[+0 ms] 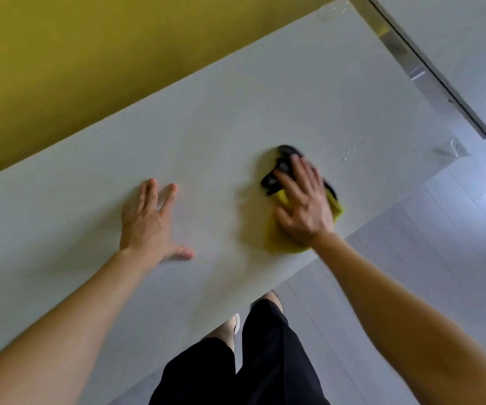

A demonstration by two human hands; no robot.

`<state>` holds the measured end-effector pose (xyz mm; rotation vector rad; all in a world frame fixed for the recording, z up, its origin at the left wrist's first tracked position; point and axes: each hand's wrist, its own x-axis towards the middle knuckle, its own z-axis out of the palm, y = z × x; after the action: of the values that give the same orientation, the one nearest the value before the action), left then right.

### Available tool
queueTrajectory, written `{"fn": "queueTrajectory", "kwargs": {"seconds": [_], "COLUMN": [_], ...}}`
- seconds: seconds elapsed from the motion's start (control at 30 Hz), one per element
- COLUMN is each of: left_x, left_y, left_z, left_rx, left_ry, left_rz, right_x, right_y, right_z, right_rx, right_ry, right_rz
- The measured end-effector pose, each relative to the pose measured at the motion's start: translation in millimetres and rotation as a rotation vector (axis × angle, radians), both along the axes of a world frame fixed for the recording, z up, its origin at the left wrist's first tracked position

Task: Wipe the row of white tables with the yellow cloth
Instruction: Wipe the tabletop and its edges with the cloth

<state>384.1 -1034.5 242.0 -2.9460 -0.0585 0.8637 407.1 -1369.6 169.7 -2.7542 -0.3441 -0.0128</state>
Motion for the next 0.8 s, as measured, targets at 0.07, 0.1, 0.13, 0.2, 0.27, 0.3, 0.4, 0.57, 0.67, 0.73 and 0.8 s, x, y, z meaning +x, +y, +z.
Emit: {"fn": "queueTrajectory", "kwargs": {"seconds": [0.07,0.1,0.13,0.2,0.27,0.3,0.4,0.57,0.67,0.73,0.8], "left_x": [0.4,0.6,0.5,1.6,1.8,2.2,3.1,18.2,32.1,46.4,62.5], "left_y": [-1.0,-1.7,-2.6,-3.9,-7.8,-11.1,-30.1,-86.8,-123.4,-144.8,-163.3], "left_z": [-2.5,-2.6,-2.4,-0.5,4.0,6.0,10.7,18.2,19.0,17.1,18.3], "left_rx": [0.013,0.015,0.016,0.023,0.02,0.018,0.001,-0.05,-0.047,-0.052,-0.044], "left_ry": [-0.004,-0.001,0.002,0.003,0.012,0.016,0.049,0.092,0.065,0.066,0.062], "left_rz": [0.005,0.006,0.008,0.013,0.014,0.017,0.015,-0.026,-0.055,-0.052,-0.043], "right_x": [9.7,4.7,-7.7,-50.4,-97.9,-109.7,-95.3,-19.0,27.6,32.0,7.1], "right_y": [-15.0,-4.5,15.8,75.1,128.1,139.6,97.5,-87.6,-160.1,-147.2,-97.4], "right_z": [4.6,2.8,2.4,1.5,2.9,4.3,-6.7,-8.1,-2.3,-5.4,-10.8], "right_rx": [-0.019,0.008,0.035,0.067,0.064,0.056,0.059,-0.004,-0.035,-0.016,0.016], "right_ry": [0.015,0.013,-0.008,-0.047,0.042,0.07,0.051,0.007,0.036,0.009,-0.04], "right_rz": [-0.166,-0.205,-0.233,-0.174,0.067,0.178,0.381,0.026,-0.317,-0.341,-0.12]}}
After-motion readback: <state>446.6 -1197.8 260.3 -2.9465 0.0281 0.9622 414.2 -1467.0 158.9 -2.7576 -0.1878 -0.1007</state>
